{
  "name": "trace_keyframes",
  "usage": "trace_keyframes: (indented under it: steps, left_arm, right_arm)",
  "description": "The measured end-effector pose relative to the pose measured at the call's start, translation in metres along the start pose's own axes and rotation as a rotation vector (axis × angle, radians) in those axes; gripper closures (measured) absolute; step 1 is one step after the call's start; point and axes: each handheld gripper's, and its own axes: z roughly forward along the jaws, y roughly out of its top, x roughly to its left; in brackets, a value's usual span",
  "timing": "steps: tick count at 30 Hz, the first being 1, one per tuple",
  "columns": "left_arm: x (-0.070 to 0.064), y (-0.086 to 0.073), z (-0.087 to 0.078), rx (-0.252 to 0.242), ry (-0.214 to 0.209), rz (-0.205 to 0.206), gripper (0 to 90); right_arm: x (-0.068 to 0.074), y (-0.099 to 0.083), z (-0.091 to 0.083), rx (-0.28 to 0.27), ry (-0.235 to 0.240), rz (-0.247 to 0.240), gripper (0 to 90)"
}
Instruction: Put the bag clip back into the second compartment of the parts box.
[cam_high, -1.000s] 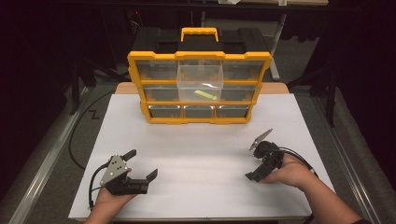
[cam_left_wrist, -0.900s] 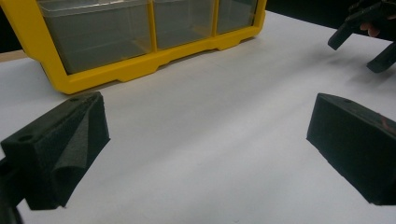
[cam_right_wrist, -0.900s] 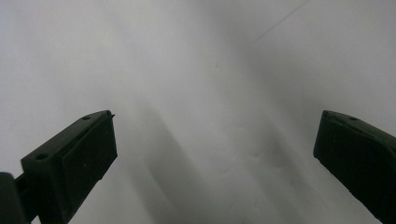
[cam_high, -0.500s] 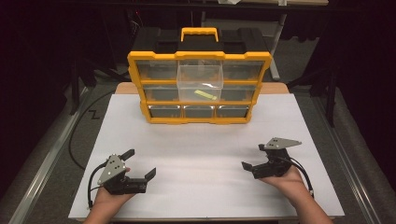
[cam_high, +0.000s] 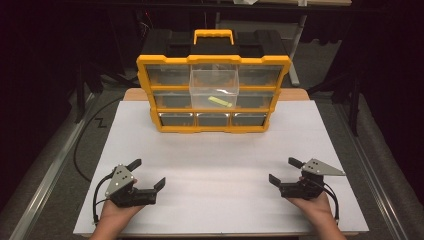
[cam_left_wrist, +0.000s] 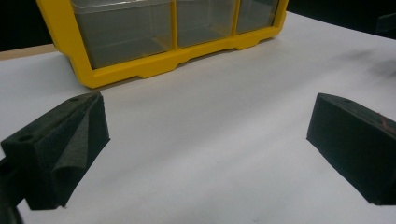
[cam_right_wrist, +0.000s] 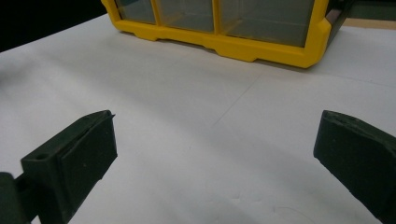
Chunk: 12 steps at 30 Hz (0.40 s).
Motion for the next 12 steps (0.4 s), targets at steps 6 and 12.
trace_keyframes:
  steps: [6,12]
  left_arm:
    - [-0.0021,-0.0003,-0.0014,-0.004,-0.013,0.008,0.2]
    - [-0.0011,-0.0006,-0.0012,-0.006,-0.016,0.003,0.3]
  right_arm:
    - [0.0031,-0.0007,0.0010,0.007,0.004,-0.009,0.0]
    - [0.0032,-0.0006,0.0006,0.003,-0.013,-0.017,0.0]
